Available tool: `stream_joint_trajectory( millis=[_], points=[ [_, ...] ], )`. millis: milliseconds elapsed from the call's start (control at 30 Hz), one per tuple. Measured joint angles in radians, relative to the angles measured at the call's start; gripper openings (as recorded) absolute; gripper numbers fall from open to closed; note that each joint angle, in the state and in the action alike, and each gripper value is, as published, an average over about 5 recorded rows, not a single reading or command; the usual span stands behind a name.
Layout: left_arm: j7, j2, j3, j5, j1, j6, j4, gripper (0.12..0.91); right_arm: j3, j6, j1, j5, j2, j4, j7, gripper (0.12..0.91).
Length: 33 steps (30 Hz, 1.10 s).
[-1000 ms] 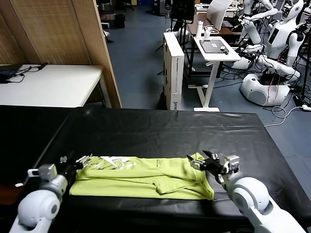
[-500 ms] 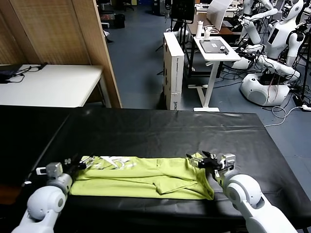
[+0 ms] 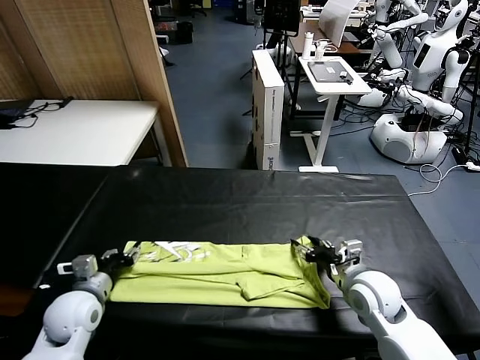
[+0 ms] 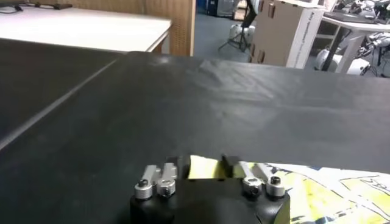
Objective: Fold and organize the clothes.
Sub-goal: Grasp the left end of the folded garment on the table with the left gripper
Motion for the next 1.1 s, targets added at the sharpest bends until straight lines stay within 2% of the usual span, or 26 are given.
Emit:
stream_joint_trajectory(
  millis=[100, 133, 233, 533, 667, 733, 867, 967, 1100],
  points=[
    [0.002, 0.0, -0.002, 0.014, 0.001, -0.006, 0.002, 0.32, 0.003, 0.013, -0.003, -0.009, 0.006, -0.002, 0.009, 0.207],
    [0.002, 0.001, -0.004, 0.016, 0.001, -0.007, 0.003, 0.263, 0.004, 0.016, -0.004, -0.011, 0.009, -0.003, 0.013, 0.174],
    [0.002, 0.004, -0.01, 0.017, 0.003, -0.01, 0.008, 0.155, 0.007, 0.019, -0.004, -0.013, 0.016, -0.007, 0.022, 0.144],
    [-0.003, 0.008, -0.023, 0.014, 0.017, -0.012, 0.002, 0.145, 0.004, 0.014, -0.007, -0.01, 0.026, -0.01, 0.024, 0.141],
    [-0.004, 0.006, -0.024, 0.01, 0.023, -0.012, -0.011, 0.145, 0.013, 0.015, -0.017, -0.007, 0.022, 0.002, 0.008, 0.145],
    [-0.004, 0.006, -0.027, 0.009, 0.025, -0.016, -0.02, 0.145, 0.022, 0.026, -0.024, -0.009, 0.016, 0.011, -0.013, 0.187],
    [-0.005, 0.011, -0.039, 0.011, 0.031, -0.024, -0.041, 0.17, 0.043, 0.067, -0.037, -0.024, -0.001, 0.033, -0.072, 0.379],
    [-0.005, 0.027, -0.055, 0.003, 0.041, -0.026, -0.052, 0.298, 0.057, 0.102, -0.046, -0.041, -0.015, 0.047, -0.1, 0.568],
    [-0.006, 0.06, -0.085, -0.051, 0.061, -0.011, -0.065, 0.56, 0.077, 0.14, -0.062, -0.051, -0.033, 0.067, -0.116, 0.8]
  ],
)
